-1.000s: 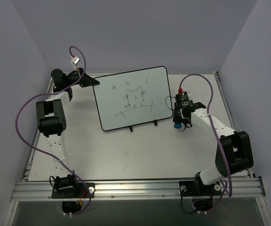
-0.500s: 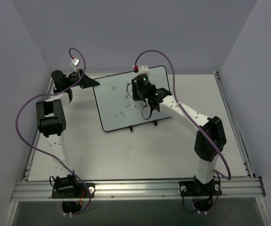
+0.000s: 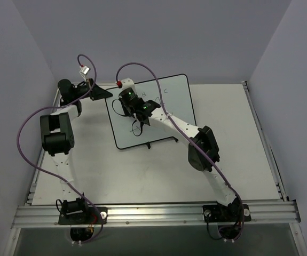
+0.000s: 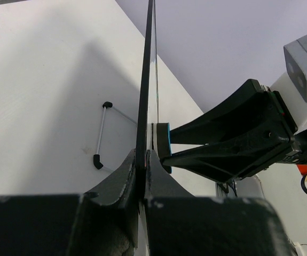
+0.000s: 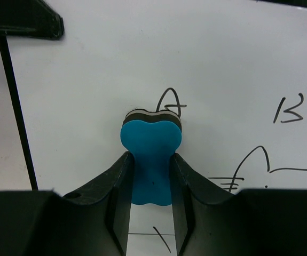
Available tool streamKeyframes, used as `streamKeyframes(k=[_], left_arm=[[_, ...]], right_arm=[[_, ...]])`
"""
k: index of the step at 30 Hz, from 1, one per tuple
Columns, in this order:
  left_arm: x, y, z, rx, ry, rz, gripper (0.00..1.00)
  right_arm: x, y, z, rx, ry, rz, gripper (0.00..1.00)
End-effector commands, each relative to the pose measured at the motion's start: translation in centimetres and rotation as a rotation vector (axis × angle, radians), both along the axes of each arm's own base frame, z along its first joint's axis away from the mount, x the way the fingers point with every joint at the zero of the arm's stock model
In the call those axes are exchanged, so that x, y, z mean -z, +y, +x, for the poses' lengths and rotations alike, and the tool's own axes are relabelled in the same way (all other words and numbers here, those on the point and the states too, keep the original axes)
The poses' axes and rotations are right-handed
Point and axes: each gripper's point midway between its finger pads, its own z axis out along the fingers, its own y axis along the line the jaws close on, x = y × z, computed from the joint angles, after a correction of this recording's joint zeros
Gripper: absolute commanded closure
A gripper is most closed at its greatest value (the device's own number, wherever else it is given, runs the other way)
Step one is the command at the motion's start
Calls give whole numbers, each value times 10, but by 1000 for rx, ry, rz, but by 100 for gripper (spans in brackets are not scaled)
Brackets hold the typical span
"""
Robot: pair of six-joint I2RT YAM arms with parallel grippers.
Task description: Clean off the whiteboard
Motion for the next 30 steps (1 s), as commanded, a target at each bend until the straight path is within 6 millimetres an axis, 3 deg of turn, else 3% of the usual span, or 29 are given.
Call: streamKeyframes(k=[1,8,18,30], left_arm=[[-40,-1,2,-33,-301,48,98],[-43,-1,-1,-25,-310,50,98],[-44,-2,-3,-15,-328,50,98],[-49,-3,-8,-4,-337,52,98]], right_arm=[[-13,-2,13,29,-32,-5,100],[-14,-7,28,49,-34,-25,100],[-4,-48,50,124,-5,-95,100],[-24,-71,63,238,-54,-92,100]])
